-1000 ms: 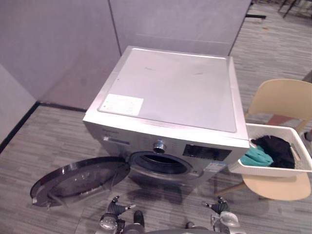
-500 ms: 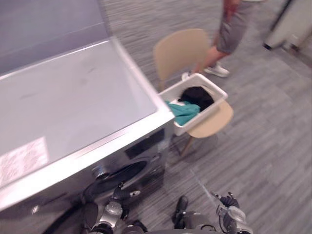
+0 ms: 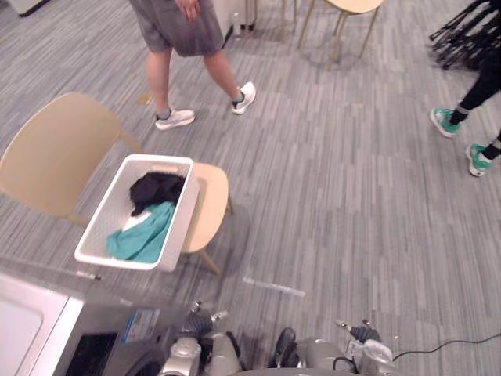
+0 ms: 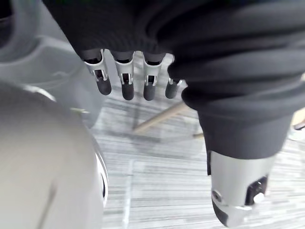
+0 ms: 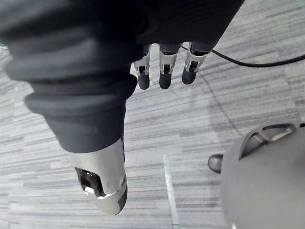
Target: Pick up the laundry basket with both hands and put the clothes into the washing machine.
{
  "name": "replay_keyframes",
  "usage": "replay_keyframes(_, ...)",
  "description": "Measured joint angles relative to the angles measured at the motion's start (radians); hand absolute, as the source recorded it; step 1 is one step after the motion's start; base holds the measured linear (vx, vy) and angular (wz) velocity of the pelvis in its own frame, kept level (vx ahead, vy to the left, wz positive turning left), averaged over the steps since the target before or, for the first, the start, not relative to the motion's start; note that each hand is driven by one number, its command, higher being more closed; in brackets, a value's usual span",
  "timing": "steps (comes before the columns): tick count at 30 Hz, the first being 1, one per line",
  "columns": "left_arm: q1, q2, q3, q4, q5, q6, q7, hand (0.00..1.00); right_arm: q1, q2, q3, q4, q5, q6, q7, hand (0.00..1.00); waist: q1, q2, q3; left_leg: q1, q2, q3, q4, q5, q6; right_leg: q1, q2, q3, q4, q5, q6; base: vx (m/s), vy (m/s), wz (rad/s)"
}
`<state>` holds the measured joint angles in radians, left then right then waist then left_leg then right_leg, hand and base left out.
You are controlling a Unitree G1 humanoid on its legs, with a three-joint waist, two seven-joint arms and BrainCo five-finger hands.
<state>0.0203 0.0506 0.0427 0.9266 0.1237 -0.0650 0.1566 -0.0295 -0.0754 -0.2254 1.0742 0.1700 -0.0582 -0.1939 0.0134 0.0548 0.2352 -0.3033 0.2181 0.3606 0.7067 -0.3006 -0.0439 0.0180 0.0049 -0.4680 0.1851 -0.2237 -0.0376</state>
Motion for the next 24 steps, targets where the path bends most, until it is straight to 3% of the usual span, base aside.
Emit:
replay_keyframes(1,0.002,-0.004,0.001,-0.012,-0.003,-0.002,-0.002,0.0,-0.005,-0.001,0.0,-0.003,-0.004,-0.001,0.0,0.0,0.001,0.004,0.001,-0.026,-0.023,-0.001,-0.094,0.013,-0.013,0.02,0.001,0.006,-0.028,-0.001,0.022,0.38,0.043,-0.26)
replay_keyframes(2,0.001,-0.01,0.004,-0.017,-0.007,-0.007,-0.002,0.0,-0.015,-0.002,0.001,-0.001,-0.005,-0.002,0.0,0.0,0.006,0.004,0.003,-0.041,-0.065,-0.008,-0.249,0.086,-0.017,0.046,-0.003,0.016,-0.063,0.006,0.044,0.39,0.085,-0.4)
replay_keyframes(3,0.007,-0.01,0.008,-0.024,-0.007,-0.01,-0.001,0.0,-0.022,-0.003,0.013,0.0,-0.006,-0.002,-0.001,0.0,0.033,-0.012,-0.005,-0.015,-0.114,-0.027,-0.336,0.198,0.031,0.07,-0.014,0.048,-0.105,0.025,0.064,0.4,0.102,-0.45)
replay_keyframes(5,0.001,-0.006,0.025,-0.026,-0.007,-0.009,-0.001,0.0,-0.045,0.003,0.04,-0.001,-0.021,-0.005,0.001,0.0,0.031,-0.021,-0.014,-0.016,-0.127,-0.033,-0.307,0.17,0.12,0.086,-0.035,0.071,-0.115,0.032,0.081,0.5,0.141,-0.29)
replay_keyframes(6,0.002,-0.011,0.057,-0.031,-0.013,-0.01,-0.001,0.0,-0.064,0.017,0.05,0.001,-0.036,-0.004,0.002,0.0,0.039,-0.039,-0.002,-0.011,-0.109,-0.026,-0.243,0.146,0.139,0.082,-0.052,0.104,-0.053,0.035,0.101,0.54,0.172,-0.26)
replay_keyframes(7,0.001,-0.01,0.072,-0.03,-0.015,-0.01,0.001,0.0,-0.066,0.025,0.046,0.002,-0.048,-0.004,0.003,0.0,0.056,-0.044,0.001,-0.008,-0.098,-0.024,-0.194,0.134,0.146,0.075,-0.059,0.12,0.013,0.04,0.108,0.5,0.213,-0.27)
replay_keyframes(8,0.004,-0.002,0.078,-0.03,-0.016,-0.01,0.001,0.0,-0.056,0.031,0.047,0.003,-0.066,-0.004,0.003,0.0,0.057,-0.05,0.002,0.017,-0.12,-0.04,-0.194,0.106,0.118,0.056,-0.085,0.109,0.183,0.035,0.122,0.39,0.173,-0.04)
replay_keyframes(9,0.012,-0.003,0.073,-0.031,-0.016,-0.009,0.0,0.0,-0.049,0.027,0.047,0.002,-0.074,-0.004,0.003,0.0,0.054,-0.043,-0.001,0.056,-0.131,-0.063,-0.244,0.093,0.124,0.027,-0.105,0.101,0.313,0.041,0.131,0.49,0.218,0.35)
replay_keyframes(10,0.018,0.004,0.06,-0.03,-0.022,-0.006,0.002,0.0,-0.042,0.029,0.046,0.002,-0.082,-0.003,0.003,0.0,0.046,-0.065,-0.003,0.143,-0.163,-0.095,-0.29,0.038,0.122,-0.067,-0.189,0.101,0.61,0.123,0.136,0.53,0.157,0.8)
replay_keyframes(11,0.018,0.014,0.038,-0.033,-0.032,-0.004,0.003,0.0,-0.037,0.024,0.046,0.005,-0.082,0.005,0.003,0.0,0.042,-0.069,0.0,0.176,-0.194,-0.145,-0.31,0.025,0.137,-0.148,-0.239,0.112,0.781,0.127,0.12,0.55,0.111,1.07)
replay_keyframes(12,0.017,0.013,0.032,-0.034,-0.036,-0.003,0.004,0.0,-0.038,0.019,0.045,0.005,-0.082,0.009,0.003,0.0,0.038,-0.075,-0.002,0.194,-0.202,-0.182,-0.322,0.023,0.137,-0.178,-0.251,0.107,0.834,0.09,0.102,0.68,0.0,1.58)
replay_keyframes(13,0.018,0.004,0.029,-0.034,-0.043,0.006,0.016,0.0,-0.043,0.007,0.045,-0.003,-0.082,0.012,0.002,0.0,0.023,-0.051,0.006,0.24,-0.203,-0.264,-0.357,0.024,0.136,-0.21,-0.249,0.074,0.827,0.026,0.078,0.55,-0.043,1.73)
replay_keyframes(15,0.005,-0.011,0.03,-0.035,-0.043,0.014,0.024,0.0,-0.04,-0.001,0.042,-0.025,-0.082,0.012,0.002,0.0,0.031,-0.023,0.013,0.299,-0.197,-0.39,-0.392,0.026,0.134,-0.256,-0.205,0.085,0.684,-0.03,0.072,0.62,-0.155,1.9)
replay_keyframes(16,-0.009,-0.012,0.031,-0.033,-0.043,0.017,0.025,0.0,-0.041,-0.002,0.043,-0.054,-0.08,0.01,0.003,0.0,0.029,-0.005,0.011,0.3,-0.189,-0.526,-0.379,0.026,0.134,-0.335,-0.105,0.237,0.496,-0.036,0.077,0.59,-0.271,1.91)
replay_keyframes(17,-0.02,-0.018,0.03,-0.03,-0.043,0.017,0.028,0.0,-0.042,-0.005,0.041,-0.071,-0.08,0.008,0.003,0.0,0.027,0.0,0.01,0.289,-0.189,-0.58,-0.362,0.025,0.13,-0.36,-0.072,0.325,0.407,-0.022,0.095,0.47,-0.281,2.21)
replay_keyframes(18,-0.029,-0.023,0.026,-0.03,-0.042,0.017,0.031,0.0,-0.038,-0.011,0.038,-0.085,-0.08,0.003,0.001,0.0,0.023,-0.002,0.007,0.269,-0.203,-0.634,-0.333,0.027,0.101,-0.365,-0.049,0.415,0.279,0.019,0.127,0.28,-0.204,1.99)
replay_keyframes(19,-0.044,-0.025,0.022,-0.03,-0.036,0.018,0.033,0.0,-0.015,-0.009,0.036,-0.088,-0.08,-0.001,-0.008,0.0,0.025,-0.01,0.004,0.261,-0.229,-0.69,-0.295,0.013,0.054,-0.333,-0.06,0.471,0.087,0.128,0.132,0.48,-0.366,2.48)
replay_keyframes(20,-0.061,-0.063,0.026,-0.026,-0.034,0.019,0.043,0.0,-0.001,-0.037,0.027,-0.077,-0.08,0.001,-0.018,0.0,0.05,0.018,0.016,0.249,-0.22,-0.758,-0.202,-0.04,-0.029,-0.285,-0.071,0.422,-0.01,0.308,0.129,0.53,-0.397,2.17)
replay_keyframes(21,-0.053,-0.095,0.037,-0.037,-0.036,0.012,0.043,0.0,-0.01,-0.049,0.026,-0.083,-0.079,0.002,-0.021,0.0,0.085,0.037,-0.006,0.198,-0.193,-0.757,-0.169,-0.026,-0.066,-0.269,-0.068,0.373,-0.017,0.296,0.11,0.5,-0.395,1.82)
replay_keyframes(24,-0.048,-0.111,0.032,-0.063,-0.045,0.009,0.044,0.0,-0.026,-0.045,0.028,-0.153,-0.076,-0.014,-0.021,0.0,0.086,0.036,-0.012,0.114,-0.171,-0.707,-0.267,0.026,-0.13,-0.166,-0.098,0.175,-0.068,0.267,0.074,0.26,-0.297,1.8)
